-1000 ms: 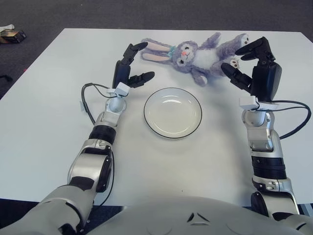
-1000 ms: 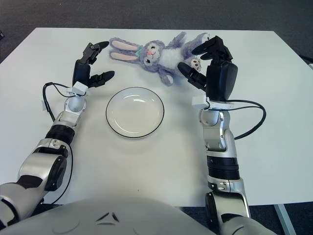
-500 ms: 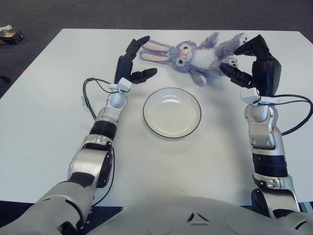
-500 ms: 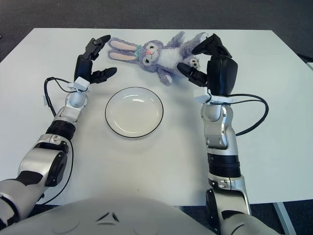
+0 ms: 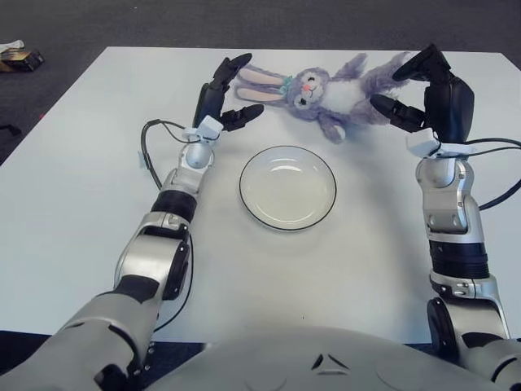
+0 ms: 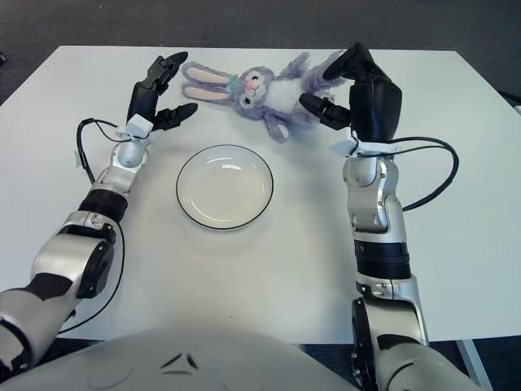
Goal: Put the doll into the plate.
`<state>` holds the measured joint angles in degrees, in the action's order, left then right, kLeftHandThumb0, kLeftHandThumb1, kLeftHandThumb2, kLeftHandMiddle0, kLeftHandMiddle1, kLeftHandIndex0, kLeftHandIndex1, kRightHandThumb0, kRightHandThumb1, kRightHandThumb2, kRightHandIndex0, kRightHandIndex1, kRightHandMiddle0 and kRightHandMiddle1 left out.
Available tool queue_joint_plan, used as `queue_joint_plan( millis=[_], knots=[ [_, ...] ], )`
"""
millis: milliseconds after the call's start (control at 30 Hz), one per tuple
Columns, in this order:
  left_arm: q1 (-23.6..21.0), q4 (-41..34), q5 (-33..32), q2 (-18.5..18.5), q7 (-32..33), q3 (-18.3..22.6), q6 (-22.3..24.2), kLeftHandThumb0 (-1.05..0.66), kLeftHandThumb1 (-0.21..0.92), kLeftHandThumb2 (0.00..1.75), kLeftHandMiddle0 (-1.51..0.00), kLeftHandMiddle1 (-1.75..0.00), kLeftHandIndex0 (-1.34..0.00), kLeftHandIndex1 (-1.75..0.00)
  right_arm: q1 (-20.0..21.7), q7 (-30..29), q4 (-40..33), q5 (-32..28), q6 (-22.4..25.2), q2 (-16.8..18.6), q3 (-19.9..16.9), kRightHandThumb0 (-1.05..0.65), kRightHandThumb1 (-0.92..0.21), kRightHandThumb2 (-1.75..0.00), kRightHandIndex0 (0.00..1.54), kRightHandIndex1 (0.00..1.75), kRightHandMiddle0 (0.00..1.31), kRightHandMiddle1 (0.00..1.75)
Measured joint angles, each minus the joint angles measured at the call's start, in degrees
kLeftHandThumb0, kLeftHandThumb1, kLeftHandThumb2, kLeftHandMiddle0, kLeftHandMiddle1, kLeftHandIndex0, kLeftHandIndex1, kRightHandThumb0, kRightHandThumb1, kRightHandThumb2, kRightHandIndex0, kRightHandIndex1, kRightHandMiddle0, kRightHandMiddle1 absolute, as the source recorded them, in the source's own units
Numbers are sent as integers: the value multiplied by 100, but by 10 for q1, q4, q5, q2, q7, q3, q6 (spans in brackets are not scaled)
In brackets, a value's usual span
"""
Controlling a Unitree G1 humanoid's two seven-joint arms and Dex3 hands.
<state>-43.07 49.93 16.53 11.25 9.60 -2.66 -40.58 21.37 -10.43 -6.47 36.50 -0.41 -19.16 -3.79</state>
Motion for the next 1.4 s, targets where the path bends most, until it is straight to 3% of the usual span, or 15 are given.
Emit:
queue_joint_plan(
  millis=[367, 700, 833, 1400],
  knots=[
    [-10, 0, 2, 8, -5, -10, 7, -52, 92, 10, -48, 0, -35, -35, 30, 14, 26, 5, 2, -30, 23, -36, -92, -33, 57, 75, 39, 153],
    [-11, 0, 4, 9, -5, -13, 12, -51, 92, 10, -47, 0, -35, -35, 53, 24, 42, 19, -36, -76, 54, -36, -92, -35, 51, 73, 37, 156],
    [-13, 0, 8, 9, -4, -17, 14, -51, 92, 10, -47, 0, -35, -35, 55, 28, 46, 26, -43, -84, 63, -36, -92, -35, 53, 58, 36, 156],
    [-84, 46, 92, 33, 43, -66, 33, -54, 92, 10, -38, 0, -30, -33, 58, 60, 43, 29, -34, -91, 75, -36, -92, -36, 56, 58, 35, 157]
  ],
)
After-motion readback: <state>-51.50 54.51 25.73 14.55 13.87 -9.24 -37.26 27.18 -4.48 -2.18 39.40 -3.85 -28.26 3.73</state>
